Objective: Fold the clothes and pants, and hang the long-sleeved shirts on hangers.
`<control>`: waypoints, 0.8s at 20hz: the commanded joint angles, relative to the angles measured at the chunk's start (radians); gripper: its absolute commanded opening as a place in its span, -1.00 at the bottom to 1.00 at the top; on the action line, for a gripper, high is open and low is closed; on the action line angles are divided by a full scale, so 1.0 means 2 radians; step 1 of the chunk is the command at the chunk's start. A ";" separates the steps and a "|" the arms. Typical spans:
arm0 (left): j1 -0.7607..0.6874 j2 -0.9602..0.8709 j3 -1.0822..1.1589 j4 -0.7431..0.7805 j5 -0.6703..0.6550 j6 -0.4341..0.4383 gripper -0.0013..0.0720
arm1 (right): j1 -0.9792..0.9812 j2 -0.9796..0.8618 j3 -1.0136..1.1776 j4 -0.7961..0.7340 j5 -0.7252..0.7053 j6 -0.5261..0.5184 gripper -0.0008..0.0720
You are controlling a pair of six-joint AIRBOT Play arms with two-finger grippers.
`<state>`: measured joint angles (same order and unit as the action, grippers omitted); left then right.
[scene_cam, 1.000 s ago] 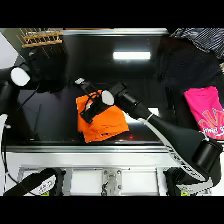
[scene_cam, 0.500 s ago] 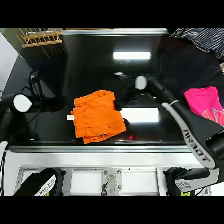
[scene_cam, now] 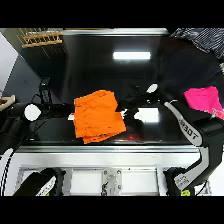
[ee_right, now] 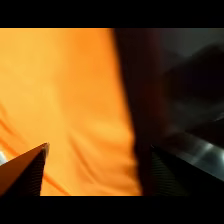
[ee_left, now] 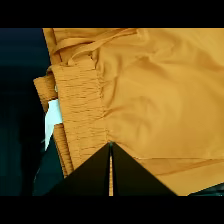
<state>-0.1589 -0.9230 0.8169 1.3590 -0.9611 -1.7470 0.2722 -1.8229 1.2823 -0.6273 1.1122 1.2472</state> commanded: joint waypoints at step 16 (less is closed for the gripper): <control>-0.003 0.001 -0.001 0.000 0.009 -0.012 -0.95 | -0.121 0.138 0.050 -0.372 -0.006 0.098 -0.94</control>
<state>-0.1638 -0.9226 0.8146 1.3590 -0.9428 -1.7695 0.2092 -1.6489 1.3701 -1.0290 1.0492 1.3281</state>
